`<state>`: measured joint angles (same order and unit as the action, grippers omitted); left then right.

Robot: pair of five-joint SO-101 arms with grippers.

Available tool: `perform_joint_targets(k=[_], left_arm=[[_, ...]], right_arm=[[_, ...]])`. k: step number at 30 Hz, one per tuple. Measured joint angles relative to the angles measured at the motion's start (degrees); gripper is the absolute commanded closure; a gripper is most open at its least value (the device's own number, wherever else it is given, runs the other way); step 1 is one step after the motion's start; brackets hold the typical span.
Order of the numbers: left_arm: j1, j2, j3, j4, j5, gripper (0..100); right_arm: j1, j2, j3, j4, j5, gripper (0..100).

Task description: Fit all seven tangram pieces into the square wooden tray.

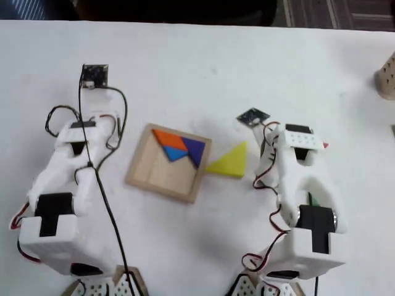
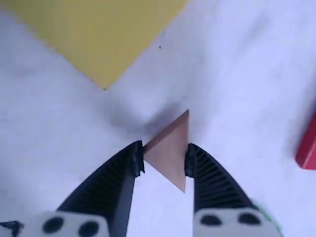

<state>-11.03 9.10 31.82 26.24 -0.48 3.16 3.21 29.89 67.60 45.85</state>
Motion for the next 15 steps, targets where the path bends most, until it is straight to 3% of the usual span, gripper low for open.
perform_joint_targets(k=[8,15], left_arm=[[0.0,0.0,0.0,0.0,0.0,98],[-1.67,0.0,-0.62,0.0,0.26,98]], right_arm=[[-4.57,-10.02,-4.31,13.01,-5.27,94.3],[-17.76,-13.27,-4.31,15.21,-10.37,94.3]])
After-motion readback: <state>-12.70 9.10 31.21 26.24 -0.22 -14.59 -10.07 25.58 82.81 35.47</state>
